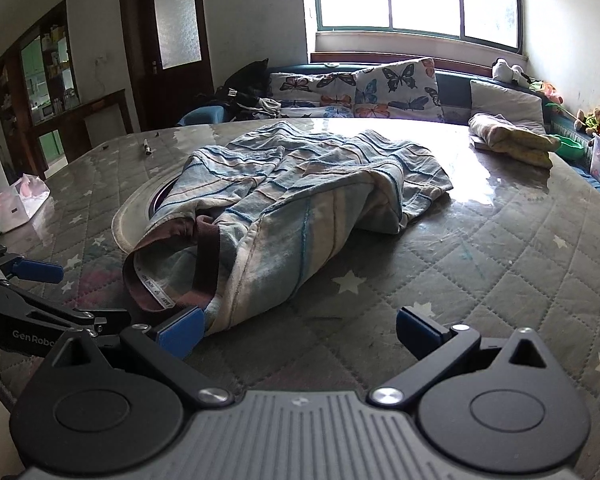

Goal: Fold clothes
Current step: 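Move both grippers toward the crumpled striped shirt on the mattress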

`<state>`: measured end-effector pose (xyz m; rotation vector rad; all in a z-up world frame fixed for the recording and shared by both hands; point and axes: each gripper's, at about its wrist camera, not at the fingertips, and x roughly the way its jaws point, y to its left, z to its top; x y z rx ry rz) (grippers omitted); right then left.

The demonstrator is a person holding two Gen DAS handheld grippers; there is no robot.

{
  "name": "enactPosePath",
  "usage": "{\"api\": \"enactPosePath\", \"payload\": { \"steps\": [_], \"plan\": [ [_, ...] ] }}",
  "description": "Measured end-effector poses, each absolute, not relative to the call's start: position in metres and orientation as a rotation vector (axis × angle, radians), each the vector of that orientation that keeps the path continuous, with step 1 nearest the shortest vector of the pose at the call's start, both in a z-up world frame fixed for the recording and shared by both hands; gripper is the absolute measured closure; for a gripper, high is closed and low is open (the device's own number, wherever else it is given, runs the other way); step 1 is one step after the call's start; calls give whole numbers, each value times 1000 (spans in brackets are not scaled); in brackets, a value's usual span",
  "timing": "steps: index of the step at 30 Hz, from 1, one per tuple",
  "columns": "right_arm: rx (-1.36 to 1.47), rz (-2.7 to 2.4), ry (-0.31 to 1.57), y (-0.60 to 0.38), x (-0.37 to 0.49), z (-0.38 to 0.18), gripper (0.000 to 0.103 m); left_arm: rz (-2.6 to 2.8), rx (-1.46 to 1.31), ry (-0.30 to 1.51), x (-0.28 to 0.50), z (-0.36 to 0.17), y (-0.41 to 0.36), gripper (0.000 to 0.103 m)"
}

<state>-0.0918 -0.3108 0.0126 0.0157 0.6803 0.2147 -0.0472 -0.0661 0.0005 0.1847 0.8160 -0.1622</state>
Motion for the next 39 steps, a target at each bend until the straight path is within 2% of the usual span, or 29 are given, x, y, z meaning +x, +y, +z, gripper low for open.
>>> {"api": "enactPosePath", "payload": {
  "steps": [39],
  "plan": [
    [12,243,703,-300,-79,9,0,-166,188,835,-36,1,-71,0]
  ]
}}
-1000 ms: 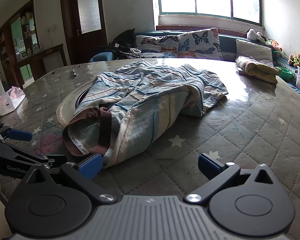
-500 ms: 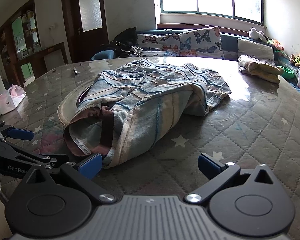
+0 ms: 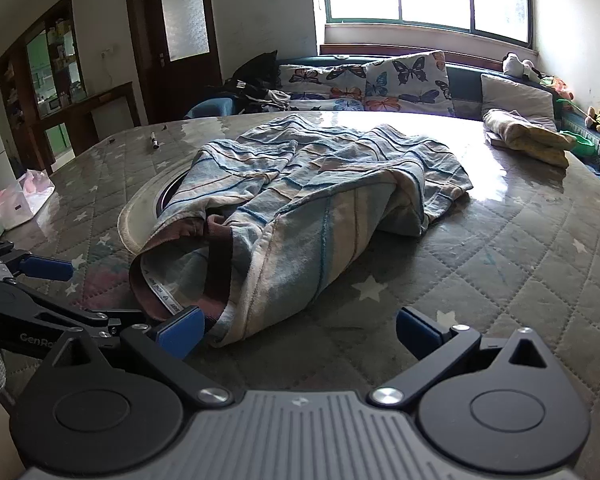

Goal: Fold clothes

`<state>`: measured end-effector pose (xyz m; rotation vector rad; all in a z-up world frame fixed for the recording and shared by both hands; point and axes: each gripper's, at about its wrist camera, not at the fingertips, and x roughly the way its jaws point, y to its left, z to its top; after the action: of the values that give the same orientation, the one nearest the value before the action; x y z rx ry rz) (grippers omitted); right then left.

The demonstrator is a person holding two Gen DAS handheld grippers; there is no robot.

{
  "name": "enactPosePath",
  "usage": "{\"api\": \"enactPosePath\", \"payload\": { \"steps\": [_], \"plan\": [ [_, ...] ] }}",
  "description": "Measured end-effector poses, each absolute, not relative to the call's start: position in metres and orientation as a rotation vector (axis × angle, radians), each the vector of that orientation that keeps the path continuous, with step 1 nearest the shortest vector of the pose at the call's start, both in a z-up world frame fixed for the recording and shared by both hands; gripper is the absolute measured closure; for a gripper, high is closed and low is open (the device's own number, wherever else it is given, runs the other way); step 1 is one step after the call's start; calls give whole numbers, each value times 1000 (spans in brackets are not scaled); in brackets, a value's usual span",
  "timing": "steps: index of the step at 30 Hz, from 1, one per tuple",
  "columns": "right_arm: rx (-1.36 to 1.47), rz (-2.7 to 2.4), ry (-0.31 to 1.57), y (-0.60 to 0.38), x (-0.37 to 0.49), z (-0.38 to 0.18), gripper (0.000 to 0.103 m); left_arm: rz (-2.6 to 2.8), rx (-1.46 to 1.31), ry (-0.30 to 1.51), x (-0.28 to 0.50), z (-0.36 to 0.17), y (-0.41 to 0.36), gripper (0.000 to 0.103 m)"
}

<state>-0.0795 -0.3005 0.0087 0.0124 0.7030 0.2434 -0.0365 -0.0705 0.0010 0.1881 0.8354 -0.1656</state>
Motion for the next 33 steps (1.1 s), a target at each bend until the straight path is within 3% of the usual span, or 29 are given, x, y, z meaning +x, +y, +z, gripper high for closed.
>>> {"api": "enactPosePath", "payload": {
  "steps": [19,33],
  "plan": [
    [27,274,720,-297,-64,7,0,-155,177,845,-20,6,-65,0],
    [44,277,667,-318,-29,31,3,-154,169,704,31,39,-65,0]
  ]
}}
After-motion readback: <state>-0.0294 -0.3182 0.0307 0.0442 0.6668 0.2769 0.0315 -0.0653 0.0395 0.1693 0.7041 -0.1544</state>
